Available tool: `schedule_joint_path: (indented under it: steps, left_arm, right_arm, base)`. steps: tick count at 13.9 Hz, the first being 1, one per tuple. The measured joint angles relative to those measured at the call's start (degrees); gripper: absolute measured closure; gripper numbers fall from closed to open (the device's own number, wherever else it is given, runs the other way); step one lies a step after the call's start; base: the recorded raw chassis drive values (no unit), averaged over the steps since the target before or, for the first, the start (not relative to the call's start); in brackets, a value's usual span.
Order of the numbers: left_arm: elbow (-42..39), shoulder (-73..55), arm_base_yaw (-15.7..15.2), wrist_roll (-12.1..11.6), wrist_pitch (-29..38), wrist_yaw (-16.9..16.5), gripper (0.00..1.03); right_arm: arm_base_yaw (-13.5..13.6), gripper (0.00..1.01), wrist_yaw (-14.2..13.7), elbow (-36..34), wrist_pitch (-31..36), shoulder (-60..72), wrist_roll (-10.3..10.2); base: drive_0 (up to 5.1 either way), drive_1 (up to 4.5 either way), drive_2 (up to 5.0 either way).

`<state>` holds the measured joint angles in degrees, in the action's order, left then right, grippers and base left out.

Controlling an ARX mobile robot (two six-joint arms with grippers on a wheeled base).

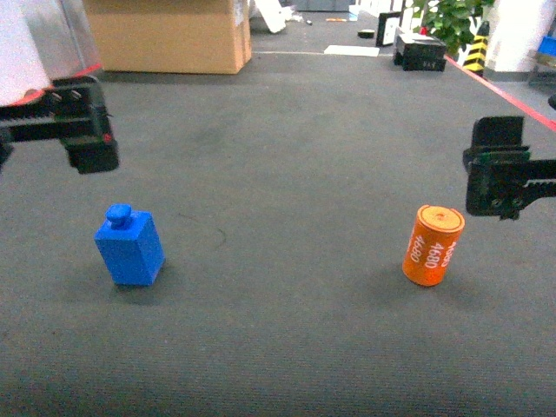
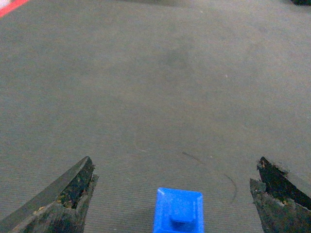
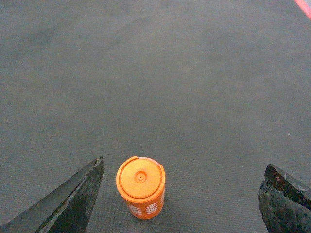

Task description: Sort blue parts and orange caps into right shelf containers

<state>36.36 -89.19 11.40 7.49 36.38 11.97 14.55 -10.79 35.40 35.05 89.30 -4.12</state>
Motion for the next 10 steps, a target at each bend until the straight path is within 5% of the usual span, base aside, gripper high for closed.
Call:
schedule_joint_path:
  steps: [3,10]
  left_arm:
    - [2.8,-8.4,1.2,0.4,0.5,-0.7,0.05]
    - [5.9,-17.2,0.7,0.9,-0.5,-1.5,0.05]
  right_arm:
    - [0.0,0.03,1.3,2.8,1.2,5.6,-2.3]
    - [0.1,0.03,2.6,8.0,1.6,16.2,-3.4]
  base:
    - [0.0,0.00,0.0]
    - [0.0,0.00,0.0]
